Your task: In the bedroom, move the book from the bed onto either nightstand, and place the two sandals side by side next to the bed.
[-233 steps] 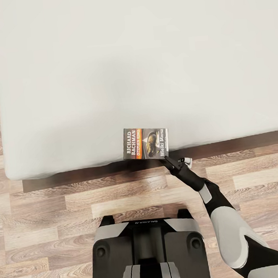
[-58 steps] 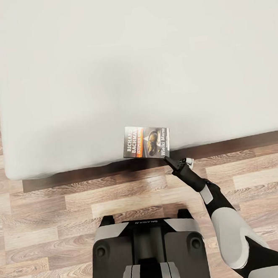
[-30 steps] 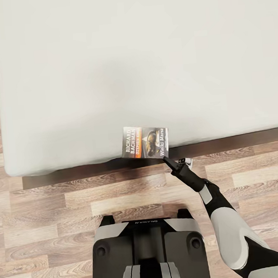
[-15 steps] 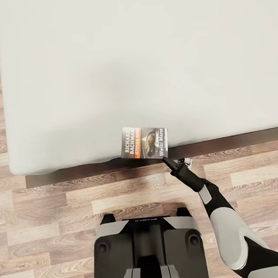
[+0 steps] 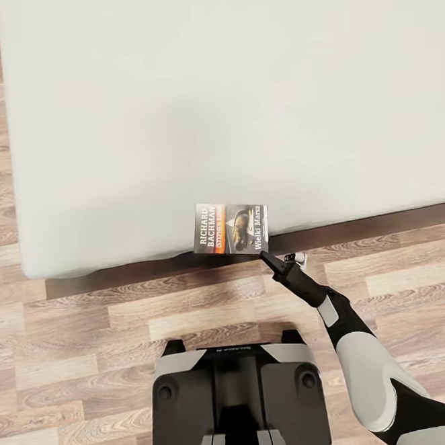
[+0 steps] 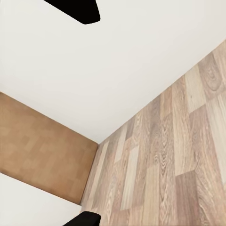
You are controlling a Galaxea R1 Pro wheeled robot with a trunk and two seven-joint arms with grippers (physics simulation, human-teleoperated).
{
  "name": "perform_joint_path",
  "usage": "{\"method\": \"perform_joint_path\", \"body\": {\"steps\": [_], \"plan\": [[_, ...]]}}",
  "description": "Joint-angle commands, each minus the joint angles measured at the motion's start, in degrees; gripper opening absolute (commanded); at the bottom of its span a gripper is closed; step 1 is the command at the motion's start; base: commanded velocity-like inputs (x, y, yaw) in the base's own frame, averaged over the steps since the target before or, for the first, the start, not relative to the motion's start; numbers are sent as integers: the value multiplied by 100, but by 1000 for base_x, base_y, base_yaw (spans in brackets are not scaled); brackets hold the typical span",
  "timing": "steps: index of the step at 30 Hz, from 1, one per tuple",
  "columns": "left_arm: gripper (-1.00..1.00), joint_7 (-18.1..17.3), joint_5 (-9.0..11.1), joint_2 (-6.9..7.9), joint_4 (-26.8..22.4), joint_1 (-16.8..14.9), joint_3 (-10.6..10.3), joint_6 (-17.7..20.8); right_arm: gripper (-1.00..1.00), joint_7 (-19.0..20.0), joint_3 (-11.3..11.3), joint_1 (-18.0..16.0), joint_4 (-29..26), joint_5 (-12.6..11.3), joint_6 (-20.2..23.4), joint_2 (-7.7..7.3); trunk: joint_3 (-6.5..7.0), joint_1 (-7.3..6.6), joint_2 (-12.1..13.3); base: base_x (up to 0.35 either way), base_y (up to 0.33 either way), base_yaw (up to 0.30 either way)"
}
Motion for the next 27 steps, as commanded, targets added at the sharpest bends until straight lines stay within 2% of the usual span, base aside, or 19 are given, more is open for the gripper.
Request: {"method": "perform_joint_path", "body": {"steps": [1, 22, 25, 27], "plan": [[100, 10, 56, 0, 5, -2, -49, -21, -100, 23, -28, -3, -4, 25, 61, 6, 17, -22, 39, 0, 0, 0], [100, 7, 54, -1, 8, -2, -49, -28, -100, 86, 7, -3, -8, 87, 111, -43, 394, -483, 881, 0, 0, 0], [100, 5, 54, -1, 9, -2, -49, -37, -100, 114, 149, -3, -9, 101, 117, -42, 448, -549, 1001, 0, 0, 0], [100, 5, 54, -1, 9, -2, -49, -41, -100, 127, 383, -3, -10, 103, 119, -40, 484, -593, 1082, 0, 0, 0]]}}
